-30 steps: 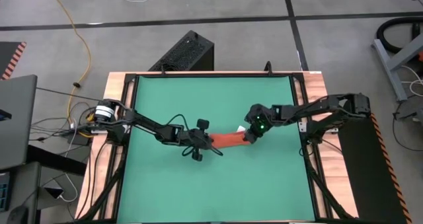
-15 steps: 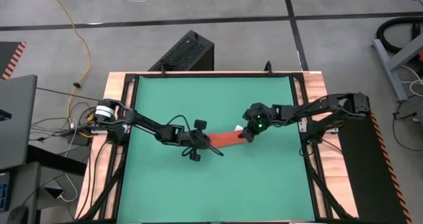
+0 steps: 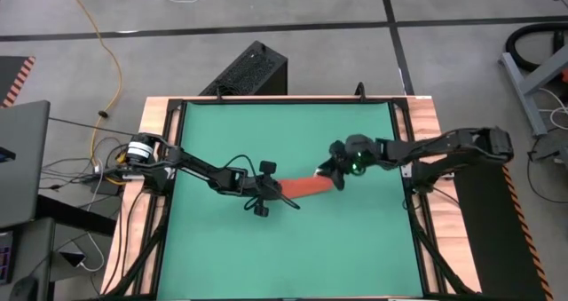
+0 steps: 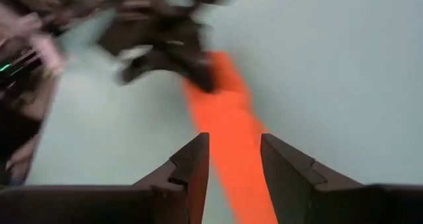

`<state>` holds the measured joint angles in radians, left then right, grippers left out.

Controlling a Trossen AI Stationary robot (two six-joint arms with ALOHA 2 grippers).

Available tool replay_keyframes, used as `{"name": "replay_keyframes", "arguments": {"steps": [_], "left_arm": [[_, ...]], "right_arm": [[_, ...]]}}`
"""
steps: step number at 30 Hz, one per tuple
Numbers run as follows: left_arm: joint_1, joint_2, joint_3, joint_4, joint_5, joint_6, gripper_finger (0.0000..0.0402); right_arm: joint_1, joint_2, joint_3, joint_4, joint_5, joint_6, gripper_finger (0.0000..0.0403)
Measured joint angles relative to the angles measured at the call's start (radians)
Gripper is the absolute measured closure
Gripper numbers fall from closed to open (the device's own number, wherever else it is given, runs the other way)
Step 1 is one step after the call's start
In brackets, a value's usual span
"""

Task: Roll towel
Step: Roll the orange towel

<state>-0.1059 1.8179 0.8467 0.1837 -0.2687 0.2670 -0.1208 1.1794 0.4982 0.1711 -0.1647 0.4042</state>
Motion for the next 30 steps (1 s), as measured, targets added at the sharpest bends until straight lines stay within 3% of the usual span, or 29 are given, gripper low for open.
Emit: {"name": "replay_keyframes", "arguments": {"steps": [4, 8, 18, 25, 30], "left_arm": [[0.0, 0.0, 0.0, 0.0, 0.0, -0.002, 0.0401], [0.0, 0.0, 0.0, 0.0, 0.0, -0.011, 0.0401], [0.0, 0.0, 0.0, 0.0, -0.001, -0.024, 0.0401], [-0.002, 0.0, 0.0, -0.002, -0.003, -0.025, 0.0402], [-0.031, -0.023, -0.002, -0.028, -0.054, -0.039, 0.0401]], "right_arm": [[0.13, 0.018, -0.037, 0.109, 0.145, -0.096, 0.0259], [0.185, 0.063, -0.045, 0.116, 0.29, -0.137, 0.0275], [0.184, 0.234, -0.044, 0.14, 0.307, -0.153, 0.0287], [0.184, 0.374, -0.045, 0.25, 0.31, -0.147, 0.0287], [0.184, 0.431, -0.042, 0.273, 0.333, -0.12, 0.0287]]}}
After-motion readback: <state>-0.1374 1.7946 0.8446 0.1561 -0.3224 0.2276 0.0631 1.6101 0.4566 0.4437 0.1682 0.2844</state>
